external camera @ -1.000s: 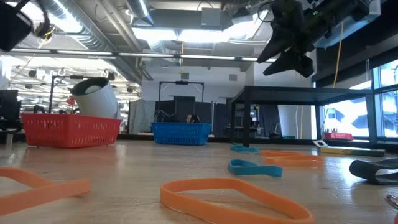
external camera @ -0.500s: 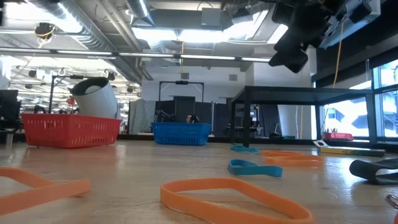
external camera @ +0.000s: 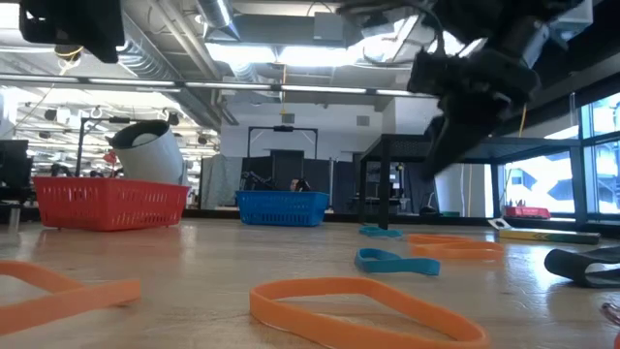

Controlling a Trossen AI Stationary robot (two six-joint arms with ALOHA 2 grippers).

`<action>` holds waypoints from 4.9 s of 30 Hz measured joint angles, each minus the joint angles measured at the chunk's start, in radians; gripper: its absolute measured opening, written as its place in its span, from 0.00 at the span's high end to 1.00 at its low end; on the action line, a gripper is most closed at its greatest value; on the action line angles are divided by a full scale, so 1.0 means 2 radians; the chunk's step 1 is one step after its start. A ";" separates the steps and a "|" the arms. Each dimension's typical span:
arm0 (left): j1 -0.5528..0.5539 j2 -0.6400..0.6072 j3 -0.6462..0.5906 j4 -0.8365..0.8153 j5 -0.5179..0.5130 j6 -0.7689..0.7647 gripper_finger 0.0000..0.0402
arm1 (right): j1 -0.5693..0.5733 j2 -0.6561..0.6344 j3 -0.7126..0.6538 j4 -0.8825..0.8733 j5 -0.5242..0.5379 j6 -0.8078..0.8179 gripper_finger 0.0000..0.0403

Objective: Pick & Place Office Desk Supplies
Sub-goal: Put the orange rubber band into the blue bin

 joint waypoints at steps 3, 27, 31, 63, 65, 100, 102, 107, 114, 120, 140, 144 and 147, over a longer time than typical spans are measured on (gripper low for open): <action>0.000 0.000 0.000 0.001 -0.019 0.000 0.79 | 0.002 0.027 0.000 0.000 -0.026 -0.006 0.52; 0.000 0.000 0.000 0.002 -0.101 -0.004 0.81 | 0.053 0.113 0.002 0.001 0.022 -0.062 0.77; 0.000 0.000 0.000 0.001 -0.101 -0.004 0.81 | 0.053 0.114 0.001 0.003 0.024 -0.047 0.93; 0.113 0.000 0.000 0.242 -0.194 0.523 0.52 | -0.011 0.061 0.222 -0.004 -0.049 -0.082 0.99; 0.123 0.000 0.000 0.267 -0.173 0.575 0.51 | -0.014 0.061 0.239 -0.004 -0.078 -0.082 0.99; 0.160 0.000 0.000 0.319 -0.100 0.520 1.00 | -0.038 0.060 0.306 -0.038 -0.096 -0.049 0.80; 0.160 0.000 0.000 0.303 -0.095 0.476 1.00 | -0.046 0.057 0.306 -0.059 -0.096 -0.043 0.75; 0.159 0.000 0.000 0.218 -0.095 0.364 0.99 | -0.061 0.037 0.306 -0.101 -0.096 -0.045 0.60; 0.160 0.000 0.000 0.109 -0.130 0.260 0.99 | -0.071 -0.024 0.306 -0.160 -0.094 -0.047 0.50; 0.188 0.000 -0.004 0.113 -0.203 0.253 0.99 | -0.072 -0.093 0.306 -0.210 -0.094 -0.038 0.50; 0.428 0.143 -0.004 0.323 -0.158 0.379 0.99 | -0.072 -0.193 0.306 -0.309 -0.090 0.032 0.49; 0.452 0.179 -0.004 0.328 -0.156 0.362 0.99 | -0.072 -0.190 0.306 -0.311 -0.086 0.032 0.49; 0.462 0.200 -0.004 0.328 -0.143 0.347 0.99 | -0.072 -0.188 0.306 -0.312 -0.065 0.032 0.49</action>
